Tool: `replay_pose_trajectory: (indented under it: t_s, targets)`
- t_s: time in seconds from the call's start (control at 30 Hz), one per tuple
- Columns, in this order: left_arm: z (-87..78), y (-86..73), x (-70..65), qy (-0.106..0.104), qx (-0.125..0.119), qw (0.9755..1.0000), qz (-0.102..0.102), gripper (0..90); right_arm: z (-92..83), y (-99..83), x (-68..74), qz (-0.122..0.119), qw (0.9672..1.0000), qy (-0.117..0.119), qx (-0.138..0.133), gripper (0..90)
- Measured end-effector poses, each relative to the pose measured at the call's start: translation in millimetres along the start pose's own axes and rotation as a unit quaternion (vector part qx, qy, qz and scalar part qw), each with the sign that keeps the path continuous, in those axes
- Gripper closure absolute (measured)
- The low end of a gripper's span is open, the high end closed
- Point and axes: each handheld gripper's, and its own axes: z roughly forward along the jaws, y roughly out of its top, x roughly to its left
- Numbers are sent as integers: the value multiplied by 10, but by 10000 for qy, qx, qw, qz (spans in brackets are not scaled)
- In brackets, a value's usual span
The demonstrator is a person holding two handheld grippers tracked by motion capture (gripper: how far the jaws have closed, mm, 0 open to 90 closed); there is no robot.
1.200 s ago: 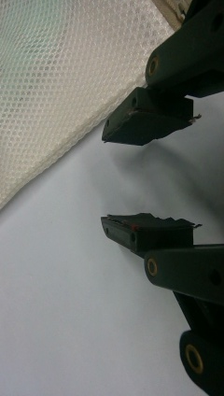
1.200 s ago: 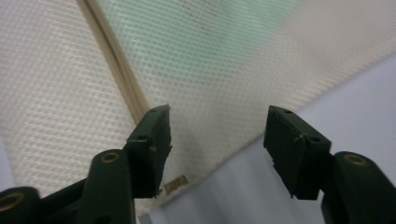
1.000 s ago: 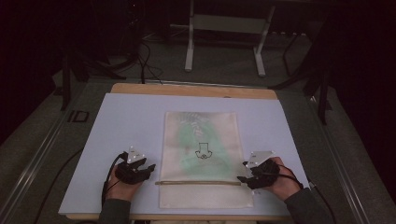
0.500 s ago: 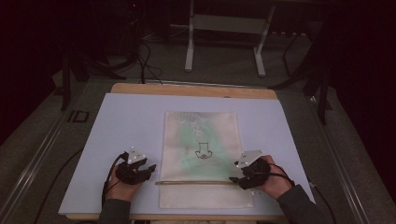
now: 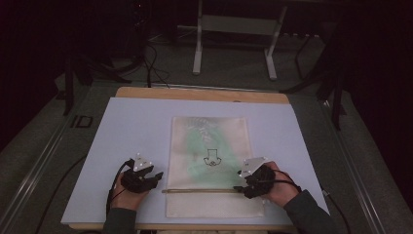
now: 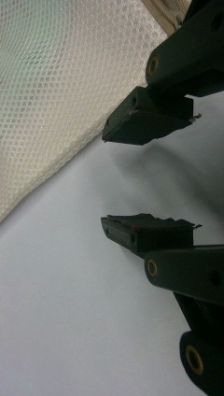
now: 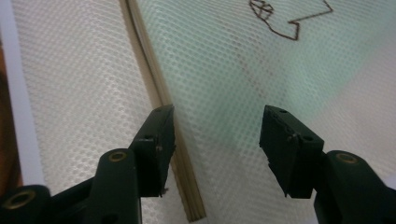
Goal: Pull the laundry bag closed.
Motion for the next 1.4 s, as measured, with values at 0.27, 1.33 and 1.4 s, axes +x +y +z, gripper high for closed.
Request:
replay_pose_trajectory:
  t_s: [0.27, 1.33, 1.4]
  targets:
    - [4, 1, -6, -13, 17, 10000, 15, 515, 50, 103, 22, -133, 9996, 229, 15, 465]
    - [-1, 4, -17, -48, -14, 10000, 54, 516, 253, 511, 109, -546, 9964, 634, -122, 456]
    - [-5, 6, -15, -64, -36, 10000, 60, 517, 266, 536, 113, -562, 9962, 652, -141, 462]
